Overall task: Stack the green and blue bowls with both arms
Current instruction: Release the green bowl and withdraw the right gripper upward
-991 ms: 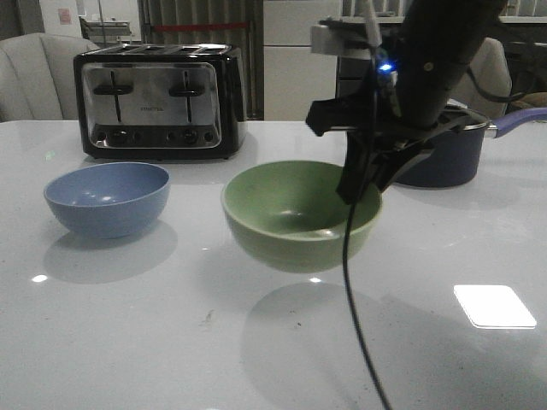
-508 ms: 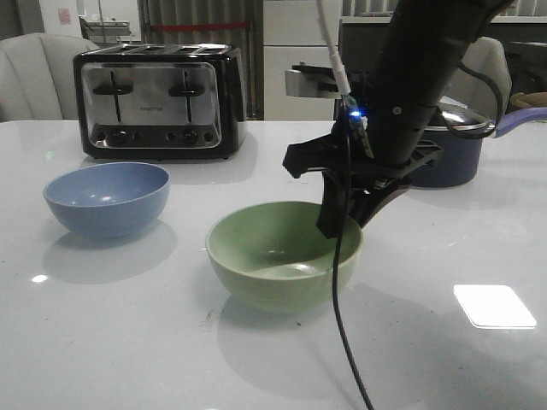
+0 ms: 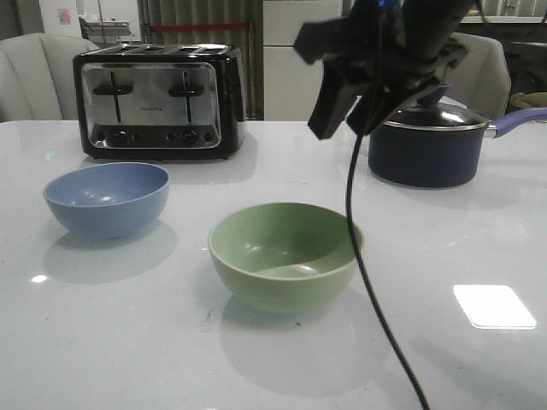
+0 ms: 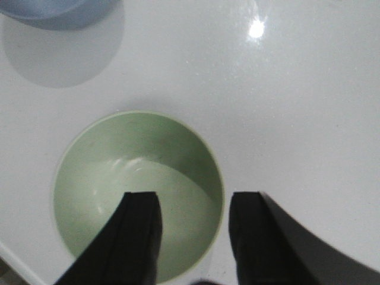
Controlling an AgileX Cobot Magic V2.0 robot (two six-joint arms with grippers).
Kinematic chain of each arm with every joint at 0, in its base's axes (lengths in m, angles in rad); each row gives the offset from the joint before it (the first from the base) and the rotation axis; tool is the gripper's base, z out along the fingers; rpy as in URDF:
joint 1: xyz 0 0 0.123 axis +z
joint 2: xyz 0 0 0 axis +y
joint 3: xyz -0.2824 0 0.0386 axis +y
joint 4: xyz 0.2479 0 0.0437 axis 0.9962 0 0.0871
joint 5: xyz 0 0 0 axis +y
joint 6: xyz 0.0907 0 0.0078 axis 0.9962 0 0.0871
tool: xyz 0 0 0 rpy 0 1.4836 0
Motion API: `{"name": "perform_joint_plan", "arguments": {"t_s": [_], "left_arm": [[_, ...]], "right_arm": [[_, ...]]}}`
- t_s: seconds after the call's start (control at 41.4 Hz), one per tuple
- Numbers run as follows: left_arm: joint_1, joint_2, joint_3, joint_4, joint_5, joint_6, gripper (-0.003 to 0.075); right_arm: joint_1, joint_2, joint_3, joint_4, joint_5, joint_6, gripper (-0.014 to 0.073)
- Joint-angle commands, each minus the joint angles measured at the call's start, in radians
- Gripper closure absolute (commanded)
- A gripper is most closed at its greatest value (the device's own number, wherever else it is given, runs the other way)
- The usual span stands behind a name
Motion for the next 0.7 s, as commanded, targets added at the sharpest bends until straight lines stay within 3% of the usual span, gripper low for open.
{"name": "perform_joint_plan", "arguments": {"t_s": [0.0, 0.363, 0.677], "left_arm": [[-0.009, 0.005, -0.027, -0.001, -0.078, 0.002, 0.0213], [-0.009, 0.005, -0.027, -0.001, -0.082, 0.002, 0.0213], [-0.009, 0.005, -0.027, -0.001, -0.082, 0.002, 0.0213]], "right_arm": [[0.007, -0.154, 0.039, 0.012, -0.059, -0.030, 0.0190], [0.007, -0.536, 0.354, 0.011, -0.081, -0.030, 0.0190], [0.007, -0.749, 0.562, 0.012, -0.081, -0.030, 0.0190]]}}
